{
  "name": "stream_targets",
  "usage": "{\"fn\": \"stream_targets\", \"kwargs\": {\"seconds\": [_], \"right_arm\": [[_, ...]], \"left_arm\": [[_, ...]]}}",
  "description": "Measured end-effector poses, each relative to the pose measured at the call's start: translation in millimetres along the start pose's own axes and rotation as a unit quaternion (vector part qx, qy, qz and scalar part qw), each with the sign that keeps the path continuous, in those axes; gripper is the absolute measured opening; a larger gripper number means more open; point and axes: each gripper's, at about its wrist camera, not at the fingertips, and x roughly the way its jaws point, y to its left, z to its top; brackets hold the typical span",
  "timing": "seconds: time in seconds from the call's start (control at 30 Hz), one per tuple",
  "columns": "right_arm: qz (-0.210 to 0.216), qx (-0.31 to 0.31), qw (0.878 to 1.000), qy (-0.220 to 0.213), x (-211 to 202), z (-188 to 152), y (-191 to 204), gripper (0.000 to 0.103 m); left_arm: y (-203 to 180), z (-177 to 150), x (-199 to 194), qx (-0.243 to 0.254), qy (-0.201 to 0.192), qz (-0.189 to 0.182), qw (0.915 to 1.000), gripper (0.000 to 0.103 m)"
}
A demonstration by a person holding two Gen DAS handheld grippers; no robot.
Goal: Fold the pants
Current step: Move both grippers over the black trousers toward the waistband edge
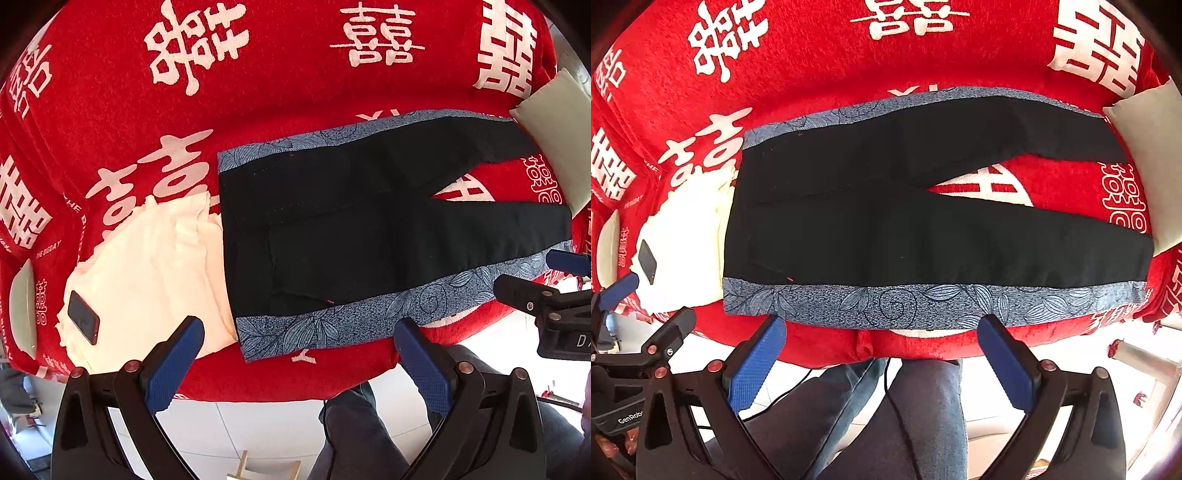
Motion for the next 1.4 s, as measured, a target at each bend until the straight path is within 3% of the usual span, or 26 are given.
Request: {"fn": "stream_targets", "kwargs": {"seconds": [0.47, 0.9, 1.4], "right_arm": [[-0.031, -0.002, 1.000, -0.007, -6.9, 4.8, -2.2, 0.103], [-0.040, 0.012, 0.999, -0.023, -16.1, -0.5, -13.4, 0.103], [-0.062, 0.067, 0.995, -0.035, -14.8, -5.6, -30.1, 0.103]], "left_arm": [[-0.5, 5.6, -0.1, -0.005, -0.003, -0.015, 0.9999, 0.103], [-16.3, 11.7, -7.4, 0.024, -0.018, -0.023, 0.9993, 0.103], [-9.8, 10.7, -1.2, 0.012, -0.025, -0.025, 0.9993, 0.103]]}}
